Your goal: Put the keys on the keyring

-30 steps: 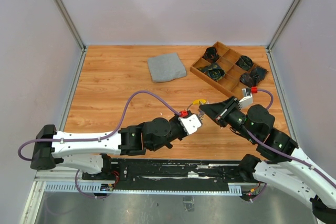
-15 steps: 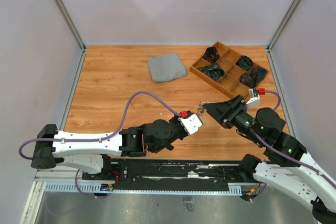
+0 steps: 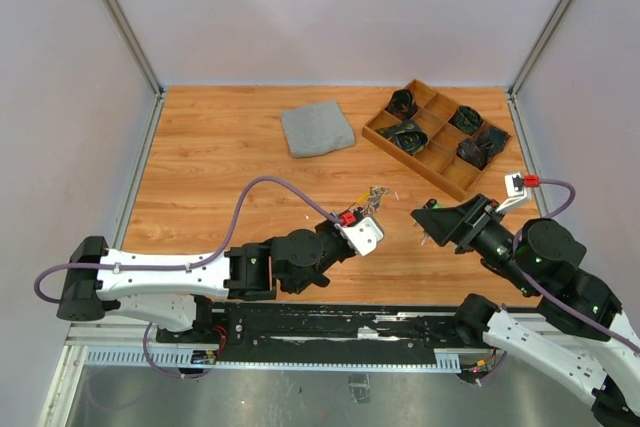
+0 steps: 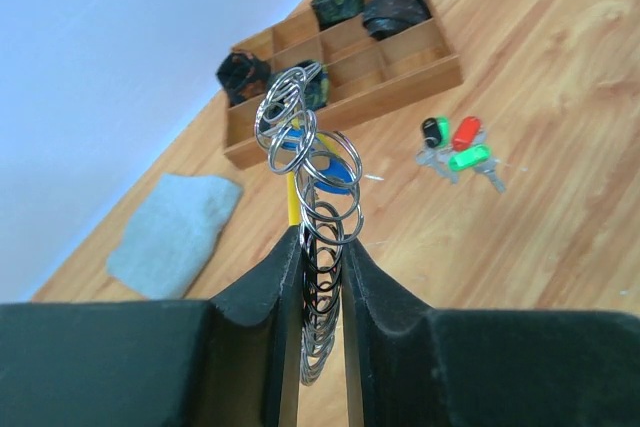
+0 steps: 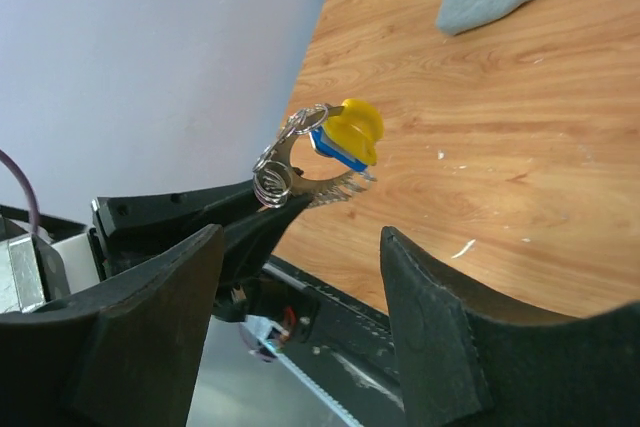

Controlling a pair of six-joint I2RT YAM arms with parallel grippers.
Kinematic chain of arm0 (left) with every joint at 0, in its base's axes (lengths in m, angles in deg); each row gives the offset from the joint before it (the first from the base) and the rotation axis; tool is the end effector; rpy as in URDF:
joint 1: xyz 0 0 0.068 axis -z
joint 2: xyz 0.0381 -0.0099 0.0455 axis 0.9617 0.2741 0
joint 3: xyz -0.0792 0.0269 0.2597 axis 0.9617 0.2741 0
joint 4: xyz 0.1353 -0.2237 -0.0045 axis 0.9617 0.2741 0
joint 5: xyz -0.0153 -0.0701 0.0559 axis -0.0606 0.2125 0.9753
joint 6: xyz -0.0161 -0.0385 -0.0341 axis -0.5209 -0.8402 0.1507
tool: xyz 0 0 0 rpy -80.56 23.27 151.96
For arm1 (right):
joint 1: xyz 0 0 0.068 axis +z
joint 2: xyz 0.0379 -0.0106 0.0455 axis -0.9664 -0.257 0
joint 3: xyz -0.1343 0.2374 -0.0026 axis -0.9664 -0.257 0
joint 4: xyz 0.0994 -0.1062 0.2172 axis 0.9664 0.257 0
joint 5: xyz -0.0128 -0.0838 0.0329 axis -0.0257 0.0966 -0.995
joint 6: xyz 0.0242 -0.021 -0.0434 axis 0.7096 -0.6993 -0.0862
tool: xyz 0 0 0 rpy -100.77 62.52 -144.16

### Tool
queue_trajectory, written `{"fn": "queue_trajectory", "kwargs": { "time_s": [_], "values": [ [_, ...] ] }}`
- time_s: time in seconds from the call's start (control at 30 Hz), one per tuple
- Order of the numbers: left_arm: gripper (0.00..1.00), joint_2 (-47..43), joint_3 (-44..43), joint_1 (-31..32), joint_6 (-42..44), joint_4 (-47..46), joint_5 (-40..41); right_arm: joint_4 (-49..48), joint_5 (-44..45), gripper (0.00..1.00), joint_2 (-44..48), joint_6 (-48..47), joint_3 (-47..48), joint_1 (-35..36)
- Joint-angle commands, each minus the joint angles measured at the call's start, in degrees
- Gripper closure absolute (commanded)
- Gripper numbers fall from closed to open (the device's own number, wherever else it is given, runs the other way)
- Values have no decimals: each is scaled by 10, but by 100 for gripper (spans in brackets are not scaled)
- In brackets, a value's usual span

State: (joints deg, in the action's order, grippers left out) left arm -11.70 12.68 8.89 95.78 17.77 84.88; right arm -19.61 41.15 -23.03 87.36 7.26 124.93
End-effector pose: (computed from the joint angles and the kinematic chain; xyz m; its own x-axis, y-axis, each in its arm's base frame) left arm 0.0552 -0.2697 0.3388 0.2296 0.3368 -0.9132 0.6706 0.6253 0.3992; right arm 0.0486 0.0472 0.3849 -0.5425 0.6402 -0.5439 -0.3218 0.4397 0.8385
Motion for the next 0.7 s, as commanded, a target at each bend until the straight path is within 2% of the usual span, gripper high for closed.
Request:
{"fn": "queue_trajectory", "kwargs": {
  "time_s": [0.0, 0.1, 0.23, 0.4, 0.5, 0.57, 0.67],
  "values": [
    [99, 5, -9, 18, 82, -36, 86, 50, 18, 34, 7, -177, 40, -5],
    [100, 5, 1, 26, 143, -66, 129, 64, 22, 32, 9, -254, 62, -5],
    [99, 18, 5, 30, 237, -99, 180, 110, 46, 29, -2, -308, 109, -5],
    [99, 45, 24, 31, 394, -150, 244, 138, 101, 27, 9, -312, 124, -5],
    [99, 62, 42, 30, 460, -162, 284, 140, 124, 27, 29, -310, 123, -5],
    [99, 85, 46, 31, 471, -134, 303, 144, 135, 27, 39, -309, 125, -5],
    [100, 141, 37, 35, 439, -59, 320, 150, 144, 27, 48, -308, 124, -4]
  ]
}}
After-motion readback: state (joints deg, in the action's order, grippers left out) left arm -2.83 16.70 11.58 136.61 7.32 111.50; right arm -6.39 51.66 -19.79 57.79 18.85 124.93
